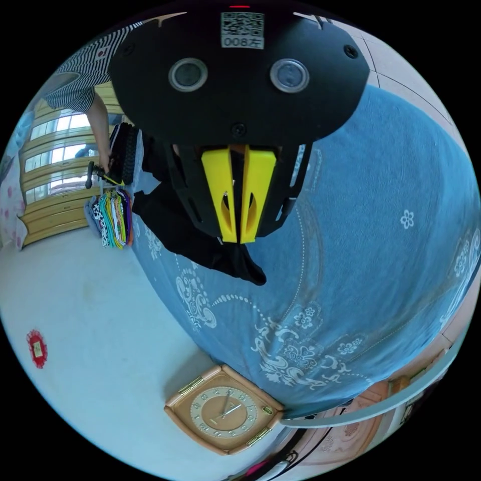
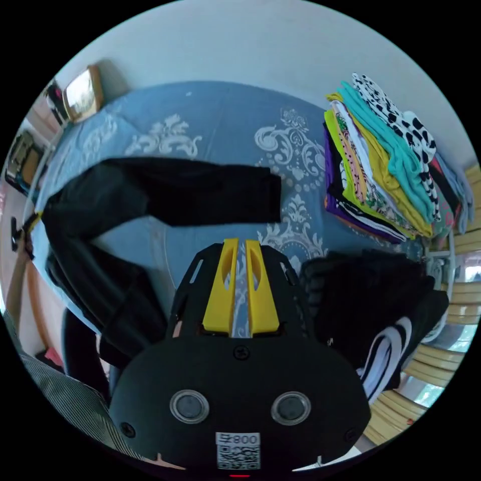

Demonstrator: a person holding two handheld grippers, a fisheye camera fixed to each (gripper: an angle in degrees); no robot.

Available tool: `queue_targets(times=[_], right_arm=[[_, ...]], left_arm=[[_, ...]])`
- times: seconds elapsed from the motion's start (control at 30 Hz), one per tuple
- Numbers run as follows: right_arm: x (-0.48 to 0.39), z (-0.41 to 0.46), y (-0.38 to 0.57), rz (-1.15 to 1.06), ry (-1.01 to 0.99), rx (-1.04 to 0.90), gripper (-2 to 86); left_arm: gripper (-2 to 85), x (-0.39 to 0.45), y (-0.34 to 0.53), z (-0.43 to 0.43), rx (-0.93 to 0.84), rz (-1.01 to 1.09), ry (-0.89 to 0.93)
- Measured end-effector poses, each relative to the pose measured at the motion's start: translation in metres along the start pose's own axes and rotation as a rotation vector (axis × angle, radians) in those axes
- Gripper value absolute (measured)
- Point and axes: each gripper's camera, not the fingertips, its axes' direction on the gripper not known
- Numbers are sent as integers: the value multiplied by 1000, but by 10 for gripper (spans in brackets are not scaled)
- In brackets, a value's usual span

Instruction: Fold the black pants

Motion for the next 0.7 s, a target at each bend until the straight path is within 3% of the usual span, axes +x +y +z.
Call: queue_targets(times=[0.1, 0.37, 0.47, 0.7], right_arm=[[21, -2, -30, 69, -110, 72, 66], [71, 45, -105, 248, -123, 5, 90], [80, 69, -110, 270, -138, -79, 85], [100, 38, -77, 290, -136, 64, 86]], left_arm=[[14, -1, -4, 9, 4, 6, 4], [15, -8, -6, 35, 14, 8, 33], [17, -7, -5, 48, 10, 16, 30], [32, -4, 7, 65, 60, 38, 40]])
